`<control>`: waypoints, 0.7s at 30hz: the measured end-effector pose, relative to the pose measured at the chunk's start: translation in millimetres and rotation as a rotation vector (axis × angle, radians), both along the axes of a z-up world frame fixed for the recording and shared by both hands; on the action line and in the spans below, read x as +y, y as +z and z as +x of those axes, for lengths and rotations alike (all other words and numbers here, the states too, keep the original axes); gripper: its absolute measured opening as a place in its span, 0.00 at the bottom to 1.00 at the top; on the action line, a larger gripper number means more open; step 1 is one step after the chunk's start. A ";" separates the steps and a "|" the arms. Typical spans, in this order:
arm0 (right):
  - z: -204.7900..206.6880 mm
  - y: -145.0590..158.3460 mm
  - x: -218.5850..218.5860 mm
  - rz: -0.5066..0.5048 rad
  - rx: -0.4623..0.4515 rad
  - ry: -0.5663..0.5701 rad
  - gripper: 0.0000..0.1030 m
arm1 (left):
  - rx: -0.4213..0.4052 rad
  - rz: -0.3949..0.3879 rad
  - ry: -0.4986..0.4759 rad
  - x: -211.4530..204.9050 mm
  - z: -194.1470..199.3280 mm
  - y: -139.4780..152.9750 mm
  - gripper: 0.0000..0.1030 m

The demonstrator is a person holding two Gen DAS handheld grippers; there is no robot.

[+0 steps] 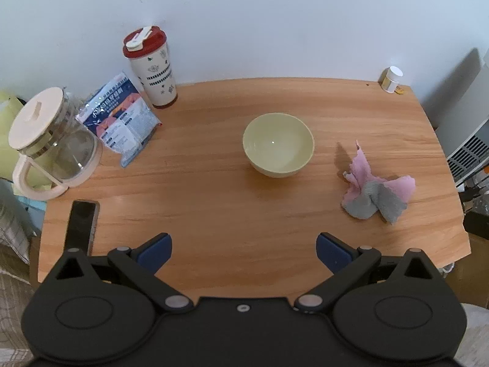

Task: Clean bowl
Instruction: 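Move the right gripper toward the pink-and-grey cloth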

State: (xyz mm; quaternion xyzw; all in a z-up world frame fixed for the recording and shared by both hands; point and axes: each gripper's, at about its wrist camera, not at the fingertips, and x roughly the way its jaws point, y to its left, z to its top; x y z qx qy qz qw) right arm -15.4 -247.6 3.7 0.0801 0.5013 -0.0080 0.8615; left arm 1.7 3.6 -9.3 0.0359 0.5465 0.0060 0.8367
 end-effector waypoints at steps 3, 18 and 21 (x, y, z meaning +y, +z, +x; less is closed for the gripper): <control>-1.0 0.7 1.9 -0.002 -0.005 0.005 1.00 | -0.004 0.001 -0.001 3.4 0.7 3.0 1.00; -7.2 3.2 12.7 -0.082 -0.019 0.027 1.00 | -0.008 0.027 -0.011 19.1 -2.5 4.8 1.00; -9.6 0.3 14.9 -0.088 -0.010 0.028 1.00 | -0.004 0.026 -0.003 20.7 0.4 3.1 1.00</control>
